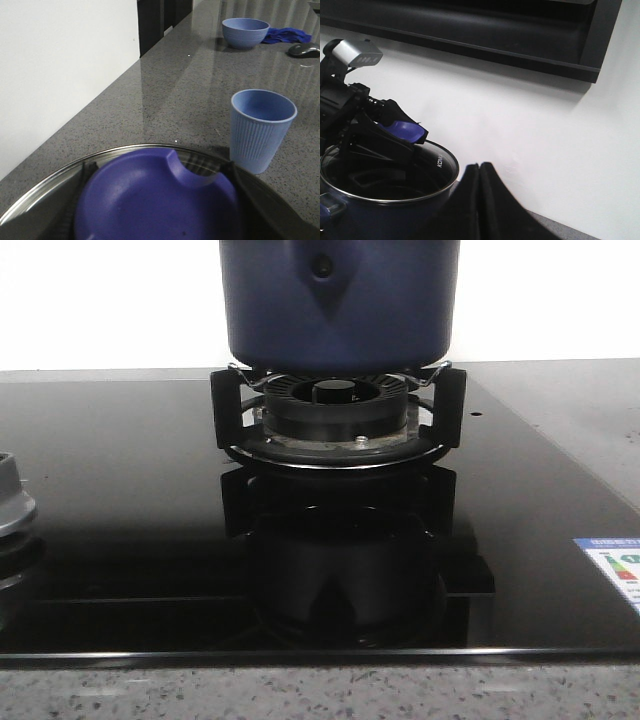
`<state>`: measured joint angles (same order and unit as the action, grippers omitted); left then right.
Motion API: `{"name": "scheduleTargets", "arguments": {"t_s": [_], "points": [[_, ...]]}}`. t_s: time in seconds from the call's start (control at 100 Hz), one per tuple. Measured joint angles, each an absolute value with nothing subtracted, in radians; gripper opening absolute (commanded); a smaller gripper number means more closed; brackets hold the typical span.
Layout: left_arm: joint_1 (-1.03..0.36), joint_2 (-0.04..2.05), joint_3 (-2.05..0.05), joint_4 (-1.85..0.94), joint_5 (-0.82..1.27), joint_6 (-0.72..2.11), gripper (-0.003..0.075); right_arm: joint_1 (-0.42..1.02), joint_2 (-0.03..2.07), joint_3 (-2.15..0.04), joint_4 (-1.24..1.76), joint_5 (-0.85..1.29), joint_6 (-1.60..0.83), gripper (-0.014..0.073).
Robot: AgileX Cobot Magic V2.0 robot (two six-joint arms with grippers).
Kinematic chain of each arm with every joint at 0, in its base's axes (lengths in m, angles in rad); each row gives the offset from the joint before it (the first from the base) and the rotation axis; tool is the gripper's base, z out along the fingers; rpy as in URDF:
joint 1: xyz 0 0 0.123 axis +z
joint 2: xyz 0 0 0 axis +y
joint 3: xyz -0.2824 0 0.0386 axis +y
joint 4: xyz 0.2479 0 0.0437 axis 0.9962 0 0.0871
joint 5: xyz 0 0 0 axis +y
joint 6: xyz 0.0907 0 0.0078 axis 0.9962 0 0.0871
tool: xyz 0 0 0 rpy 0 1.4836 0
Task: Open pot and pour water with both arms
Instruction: 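Lower the held lid onto the pot and open the left gripper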
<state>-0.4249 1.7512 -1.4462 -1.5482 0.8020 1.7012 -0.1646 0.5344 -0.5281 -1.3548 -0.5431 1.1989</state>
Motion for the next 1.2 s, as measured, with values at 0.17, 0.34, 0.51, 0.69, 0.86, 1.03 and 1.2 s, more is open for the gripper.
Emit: {"name": "scheduleTargets", "arguments": {"t_s": [0.17, 0.34, 0.51, 0.69, 0.86, 1.03, 1.2], "points": [[-0.395, 1.753, -1.446, -1.532, 0.805, 1.665, 0.0335, -0.165, 0.534, -0.528, -1.355, -0.543, 1.199, -0.0064], [-0.378, 1.753, -1.446, -1.529, 0.841, 1.659, 0.0335, -0.165, 0.534, -0.528, -1.355, -0.543, 1.199, -0.0064], [-0.378, 1.753, -1.448, -1.523, 0.845, 1.659, 0.0395, -0.165, 0.534, -0.528, -1.355, -0.543, 1.199, -0.0064], [-0.389, 1.753, -1.448, -1.519, 0.847, 1.659, 0.0409, -0.165, 0.534, -0.528, -1.355, -0.543, 1.199, -0.0064], [-0.406, 1.753, -1.448, -1.521, 0.840, 1.659, 0.0422, -0.165, 0.534, -0.528, -1.355, -0.543, 1.199, -0.0064], [-0.406, 1.753, -1.448, -1.525, 0.817, 1.659, 0.0559, -0.165, 0.534, -0.528, -1.355, -0.545, 1.199, -0.0064], [-0.406, 1.751, -1.448, -1.540, 0.815, 1.659, 0.0629, -0.165, 0.534, -0.528, -1.355, -0.545, 1.199, -0.0064]]}}
